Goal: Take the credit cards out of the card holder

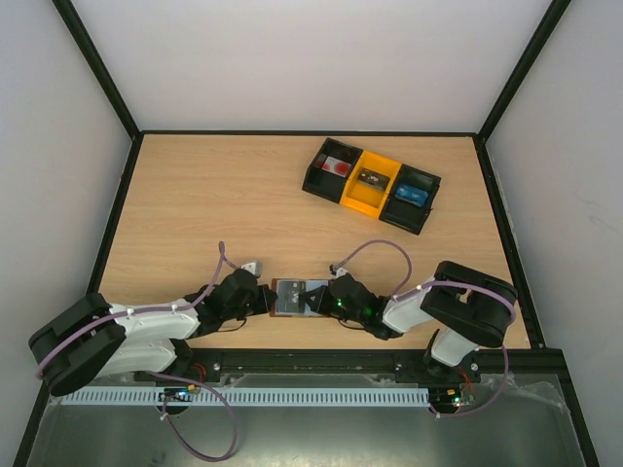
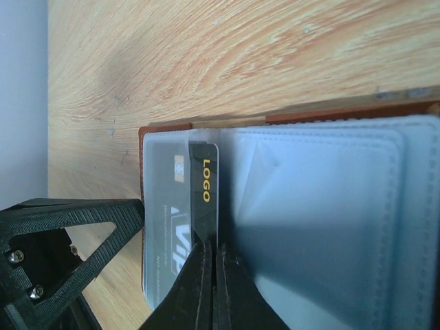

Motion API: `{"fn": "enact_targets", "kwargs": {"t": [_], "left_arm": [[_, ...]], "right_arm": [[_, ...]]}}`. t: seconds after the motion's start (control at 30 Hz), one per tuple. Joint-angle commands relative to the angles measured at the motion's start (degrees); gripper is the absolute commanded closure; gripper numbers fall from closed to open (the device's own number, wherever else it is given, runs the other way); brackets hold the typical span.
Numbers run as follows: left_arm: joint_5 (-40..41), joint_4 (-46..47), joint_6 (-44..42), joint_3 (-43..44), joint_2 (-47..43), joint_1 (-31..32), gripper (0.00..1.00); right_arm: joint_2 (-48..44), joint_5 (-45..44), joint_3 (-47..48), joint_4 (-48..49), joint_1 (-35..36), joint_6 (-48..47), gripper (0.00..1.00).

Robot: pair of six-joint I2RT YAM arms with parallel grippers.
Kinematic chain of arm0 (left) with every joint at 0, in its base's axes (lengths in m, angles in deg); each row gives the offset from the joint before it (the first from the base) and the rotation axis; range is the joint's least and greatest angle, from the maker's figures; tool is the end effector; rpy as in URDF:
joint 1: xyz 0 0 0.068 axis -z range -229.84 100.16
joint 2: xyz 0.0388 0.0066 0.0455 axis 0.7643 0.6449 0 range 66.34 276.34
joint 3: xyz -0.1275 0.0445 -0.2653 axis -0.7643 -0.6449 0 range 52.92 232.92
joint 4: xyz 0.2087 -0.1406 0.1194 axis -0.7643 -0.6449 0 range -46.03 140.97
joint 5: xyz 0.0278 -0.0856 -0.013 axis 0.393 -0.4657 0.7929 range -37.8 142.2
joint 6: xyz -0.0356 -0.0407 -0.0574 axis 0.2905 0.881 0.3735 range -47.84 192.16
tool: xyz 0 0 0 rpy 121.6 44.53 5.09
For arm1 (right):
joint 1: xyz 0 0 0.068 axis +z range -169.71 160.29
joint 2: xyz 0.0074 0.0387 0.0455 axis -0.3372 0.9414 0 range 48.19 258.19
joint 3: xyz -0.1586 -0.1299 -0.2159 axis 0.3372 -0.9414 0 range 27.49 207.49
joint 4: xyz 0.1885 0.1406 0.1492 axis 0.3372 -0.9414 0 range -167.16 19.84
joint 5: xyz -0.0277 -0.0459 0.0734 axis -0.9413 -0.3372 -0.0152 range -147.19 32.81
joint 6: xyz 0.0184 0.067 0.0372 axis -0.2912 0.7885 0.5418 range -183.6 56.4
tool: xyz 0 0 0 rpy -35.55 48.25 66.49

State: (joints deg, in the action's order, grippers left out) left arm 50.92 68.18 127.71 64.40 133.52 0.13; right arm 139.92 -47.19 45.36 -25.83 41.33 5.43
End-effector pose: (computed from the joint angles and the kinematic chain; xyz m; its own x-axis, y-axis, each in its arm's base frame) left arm 0.1380 -0.1666 0.1087 -0.8670 -0.2497 -0.4312 0.1093 0.7491 -0.6534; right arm 0.1262 0.2524 0.0977 -0.9583 0.1675 -0.2314 -0.1116 0.5260 0.8431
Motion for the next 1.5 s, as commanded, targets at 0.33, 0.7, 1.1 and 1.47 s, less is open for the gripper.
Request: {"fn": "enact_targets", "kwargs": {"t": [0.33,0.7,1.1,1.47], "left_arm": [[0.88,-4.44,-0.62,-1.25,-1.82,0.27,0.97],[0.67,-3.98,-0.44,-1.36,-1.52,0.26,0.97],[0.81,-4.02,-0.44,-1.32,-1.79,0.28,0.97],[1.64,-4.31,-0.30,-1.39,-1.35,0.29,0.97]], "right_arm": [[-3.54,-2.76,-3.63,0.24,-0.38,1.13,0.95],[1.81,0.02,-2.54,6.19,-0.34,3.34,0.83],[2.48,-0.16,-2.74,6.97,-0.42,3.83,0.91],[-3.92,-1.87,-5.44,3.52,-2.15,2.13,0.98]]}}
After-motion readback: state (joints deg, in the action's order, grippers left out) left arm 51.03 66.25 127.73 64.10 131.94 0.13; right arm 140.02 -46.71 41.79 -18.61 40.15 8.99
